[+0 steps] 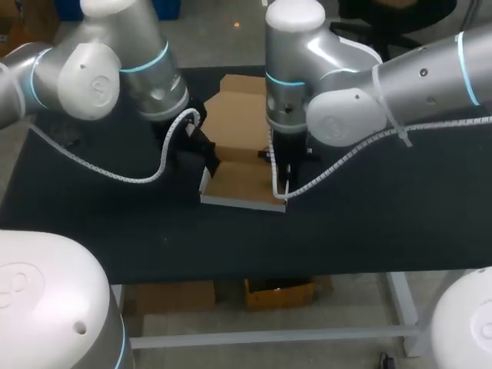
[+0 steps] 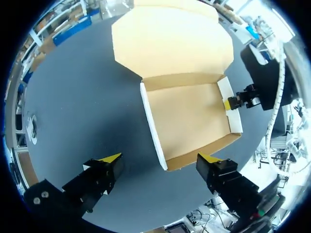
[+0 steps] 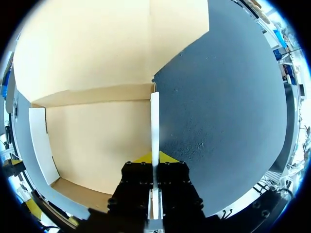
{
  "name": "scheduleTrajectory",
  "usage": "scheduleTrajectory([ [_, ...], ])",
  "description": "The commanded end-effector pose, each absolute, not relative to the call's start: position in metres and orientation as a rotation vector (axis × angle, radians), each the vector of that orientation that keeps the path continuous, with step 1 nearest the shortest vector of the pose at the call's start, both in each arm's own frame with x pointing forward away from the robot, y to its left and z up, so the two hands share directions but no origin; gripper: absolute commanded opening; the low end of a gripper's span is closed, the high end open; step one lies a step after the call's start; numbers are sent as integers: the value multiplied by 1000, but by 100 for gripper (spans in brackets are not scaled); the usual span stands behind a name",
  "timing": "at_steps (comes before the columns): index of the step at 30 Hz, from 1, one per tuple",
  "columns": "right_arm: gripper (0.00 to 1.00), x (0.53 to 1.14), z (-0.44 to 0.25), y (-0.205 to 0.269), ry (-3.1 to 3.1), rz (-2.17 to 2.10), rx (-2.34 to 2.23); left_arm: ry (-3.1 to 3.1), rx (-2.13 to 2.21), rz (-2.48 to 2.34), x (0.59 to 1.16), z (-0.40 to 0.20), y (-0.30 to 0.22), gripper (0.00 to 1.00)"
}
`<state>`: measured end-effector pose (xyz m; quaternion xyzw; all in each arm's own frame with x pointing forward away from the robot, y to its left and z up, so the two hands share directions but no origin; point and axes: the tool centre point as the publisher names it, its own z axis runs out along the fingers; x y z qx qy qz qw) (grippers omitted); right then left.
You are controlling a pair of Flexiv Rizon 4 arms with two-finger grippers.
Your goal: Assemble the packaging by folding the flat box into shape, placing the metal phone stand inside, and closing the box properly
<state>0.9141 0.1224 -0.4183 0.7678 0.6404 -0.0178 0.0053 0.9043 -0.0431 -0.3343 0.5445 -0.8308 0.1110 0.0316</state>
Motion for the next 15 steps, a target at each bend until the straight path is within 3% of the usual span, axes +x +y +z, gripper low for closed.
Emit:
scheduleTrajectory([
  [1,0,910,-418,115,2035,-41,2401,-2603,1649,382,897,-328,-34,100],
  [15,0,912,-413,97,2163,-104,2294,-2832,1205,497,890,-320,-21,100],
])
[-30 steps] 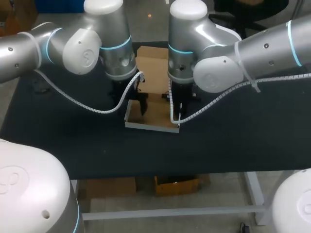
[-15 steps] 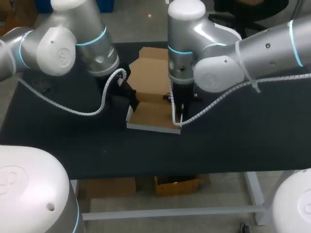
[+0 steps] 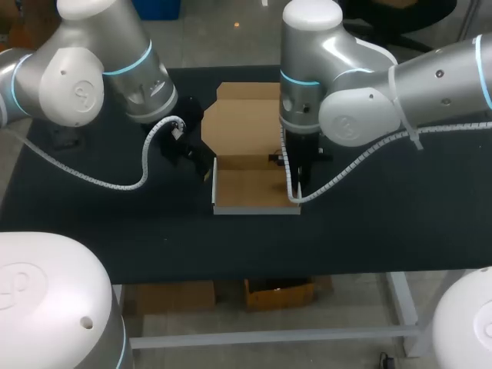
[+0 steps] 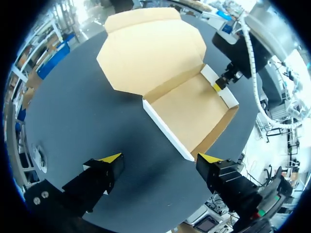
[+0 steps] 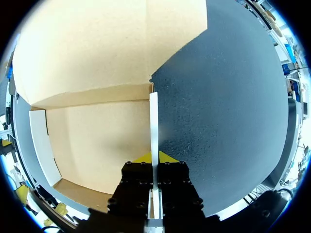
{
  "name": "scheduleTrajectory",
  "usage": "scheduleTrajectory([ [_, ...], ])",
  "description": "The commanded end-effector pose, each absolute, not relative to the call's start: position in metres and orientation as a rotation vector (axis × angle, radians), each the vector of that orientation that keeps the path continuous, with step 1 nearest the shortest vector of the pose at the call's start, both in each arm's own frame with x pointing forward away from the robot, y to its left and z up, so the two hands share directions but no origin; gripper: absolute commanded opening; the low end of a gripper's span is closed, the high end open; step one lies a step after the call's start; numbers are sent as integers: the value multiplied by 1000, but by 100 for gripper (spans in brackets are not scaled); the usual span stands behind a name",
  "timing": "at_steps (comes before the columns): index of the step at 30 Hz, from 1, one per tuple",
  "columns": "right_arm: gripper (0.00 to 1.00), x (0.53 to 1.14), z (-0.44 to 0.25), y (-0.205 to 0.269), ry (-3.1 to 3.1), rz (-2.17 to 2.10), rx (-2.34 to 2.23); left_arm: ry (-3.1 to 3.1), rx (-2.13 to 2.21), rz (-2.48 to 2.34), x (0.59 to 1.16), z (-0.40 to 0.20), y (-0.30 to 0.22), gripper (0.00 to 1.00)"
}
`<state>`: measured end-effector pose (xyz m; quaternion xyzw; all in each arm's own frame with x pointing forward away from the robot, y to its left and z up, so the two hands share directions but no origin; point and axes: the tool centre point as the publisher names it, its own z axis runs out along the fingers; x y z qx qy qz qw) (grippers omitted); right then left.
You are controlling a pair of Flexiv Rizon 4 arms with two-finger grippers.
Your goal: Assemble the packaging by folding the flat box into shape, placing the metal phone stand inside, and closing the box properly
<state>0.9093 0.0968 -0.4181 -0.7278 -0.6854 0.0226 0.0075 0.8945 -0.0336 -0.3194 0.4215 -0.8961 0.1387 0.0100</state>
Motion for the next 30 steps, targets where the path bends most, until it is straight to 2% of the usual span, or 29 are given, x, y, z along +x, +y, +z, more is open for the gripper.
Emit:
scheduleTrajectory([
  [1,0,912,-412,96,-2147,114,-2277,-2844,1181,506,890,-319,-19,100],
  [10,0,916,-415,91,-2127,178,-2302,-2975,841,572,884,-318,-9,100],
  [30,0,917,-416,91,-2124,184,-2304,-2975,841,572,884,-318,-9,100],
])
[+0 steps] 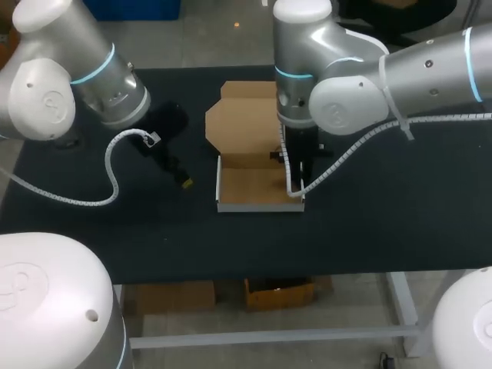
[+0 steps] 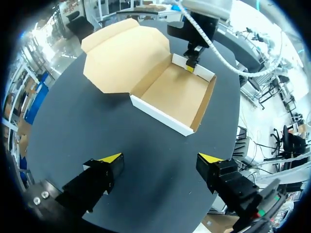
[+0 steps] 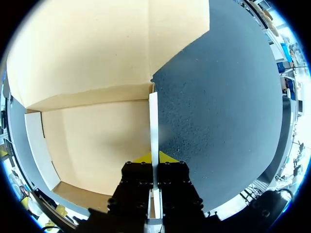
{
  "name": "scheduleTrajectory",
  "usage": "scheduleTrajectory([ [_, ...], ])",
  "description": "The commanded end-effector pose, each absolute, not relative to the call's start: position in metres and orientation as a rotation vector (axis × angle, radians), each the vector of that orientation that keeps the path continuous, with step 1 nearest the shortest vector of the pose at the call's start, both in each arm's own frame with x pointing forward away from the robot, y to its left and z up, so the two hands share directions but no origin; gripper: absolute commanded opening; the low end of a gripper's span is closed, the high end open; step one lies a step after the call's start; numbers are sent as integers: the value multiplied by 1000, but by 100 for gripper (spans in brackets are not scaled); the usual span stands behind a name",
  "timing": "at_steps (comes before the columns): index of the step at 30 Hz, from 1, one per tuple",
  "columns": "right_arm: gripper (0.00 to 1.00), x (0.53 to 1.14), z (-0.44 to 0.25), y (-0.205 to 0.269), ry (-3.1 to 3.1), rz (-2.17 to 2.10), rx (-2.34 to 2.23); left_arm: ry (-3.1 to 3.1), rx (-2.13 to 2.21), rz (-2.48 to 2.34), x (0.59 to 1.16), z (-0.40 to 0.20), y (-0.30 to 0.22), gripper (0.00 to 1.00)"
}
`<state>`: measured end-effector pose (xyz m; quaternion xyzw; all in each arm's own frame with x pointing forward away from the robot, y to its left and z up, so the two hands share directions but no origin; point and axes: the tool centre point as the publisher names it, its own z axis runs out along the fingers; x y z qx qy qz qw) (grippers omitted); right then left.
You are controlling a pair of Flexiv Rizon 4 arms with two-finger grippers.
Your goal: Assemble the packaging by folding the flat box into shape, placing the metal phone stand inside, and closing the box properly
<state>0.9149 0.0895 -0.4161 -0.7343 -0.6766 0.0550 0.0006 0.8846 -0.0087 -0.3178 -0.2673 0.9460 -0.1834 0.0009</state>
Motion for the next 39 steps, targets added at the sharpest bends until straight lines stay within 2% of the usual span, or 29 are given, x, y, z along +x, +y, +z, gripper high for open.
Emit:
scheduleTrajectory([
  [1,0,917,-416,91,-2124,184,-2304,2970,-840,-571,884,-318,-9,100],
  [12,0,921,-418,90,-2137,210,-2330,2934,-520,-734,890,-303,-3,100],
  [39,0,930,-419,76,-2117,300,-2511,2935,-335,-803,880,-303,-4,100],
])
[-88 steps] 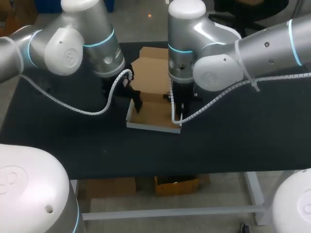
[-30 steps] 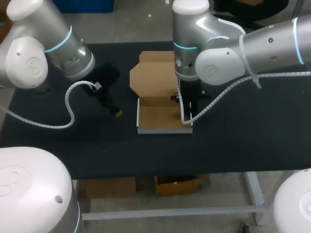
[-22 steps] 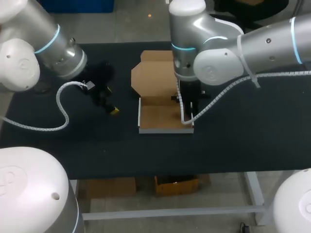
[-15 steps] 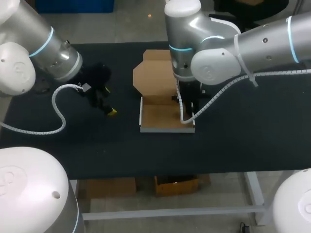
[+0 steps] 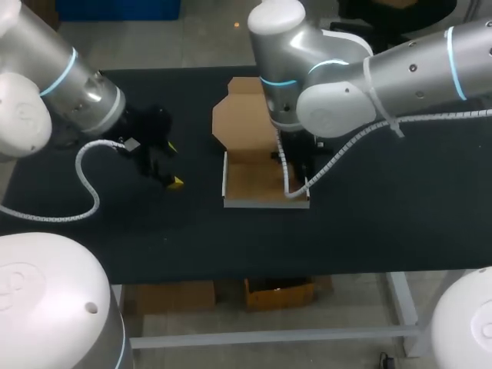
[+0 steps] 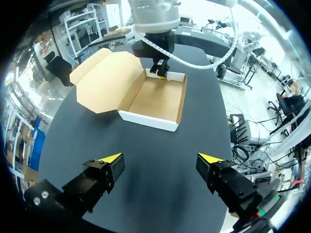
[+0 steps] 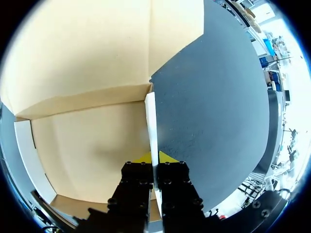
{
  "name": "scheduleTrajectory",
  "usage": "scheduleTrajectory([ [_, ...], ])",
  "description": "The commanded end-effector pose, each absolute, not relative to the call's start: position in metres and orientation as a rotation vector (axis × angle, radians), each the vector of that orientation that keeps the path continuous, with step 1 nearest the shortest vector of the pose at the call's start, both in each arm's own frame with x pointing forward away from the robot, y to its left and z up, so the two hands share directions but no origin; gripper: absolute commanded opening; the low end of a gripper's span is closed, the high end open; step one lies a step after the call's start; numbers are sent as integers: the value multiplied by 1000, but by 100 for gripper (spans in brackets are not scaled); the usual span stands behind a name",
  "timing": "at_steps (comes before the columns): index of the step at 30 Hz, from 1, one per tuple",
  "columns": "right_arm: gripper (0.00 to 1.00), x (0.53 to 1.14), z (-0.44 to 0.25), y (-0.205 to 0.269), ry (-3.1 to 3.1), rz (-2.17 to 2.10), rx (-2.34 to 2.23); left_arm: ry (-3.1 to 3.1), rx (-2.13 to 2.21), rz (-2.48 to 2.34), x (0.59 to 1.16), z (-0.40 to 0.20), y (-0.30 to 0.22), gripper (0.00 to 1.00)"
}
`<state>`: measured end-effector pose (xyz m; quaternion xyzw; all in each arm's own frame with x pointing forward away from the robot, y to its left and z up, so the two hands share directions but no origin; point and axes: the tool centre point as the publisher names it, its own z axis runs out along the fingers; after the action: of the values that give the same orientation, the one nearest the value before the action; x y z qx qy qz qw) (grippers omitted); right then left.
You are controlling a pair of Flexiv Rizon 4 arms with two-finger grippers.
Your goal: Assemble the packaging by folding the flat box into shape, placing the metal phone stand inside, and closing the box properly
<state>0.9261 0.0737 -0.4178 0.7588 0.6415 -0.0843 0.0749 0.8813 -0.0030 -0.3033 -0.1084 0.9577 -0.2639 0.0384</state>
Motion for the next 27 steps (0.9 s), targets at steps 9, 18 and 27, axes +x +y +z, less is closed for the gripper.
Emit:
scheduleTrajectory([
  [9,0,936,-413,77,1829,-313,2254,2935,-335,-803,880,-303,-4,100],
  [18,0,944,-418,84,1746,-406,2223,2935,-335,-803,880,-303,-4,100],
  [27,0,944,-424,87,1627,-490,2231,2935,-335,-803,880,-303,-4,100],
])
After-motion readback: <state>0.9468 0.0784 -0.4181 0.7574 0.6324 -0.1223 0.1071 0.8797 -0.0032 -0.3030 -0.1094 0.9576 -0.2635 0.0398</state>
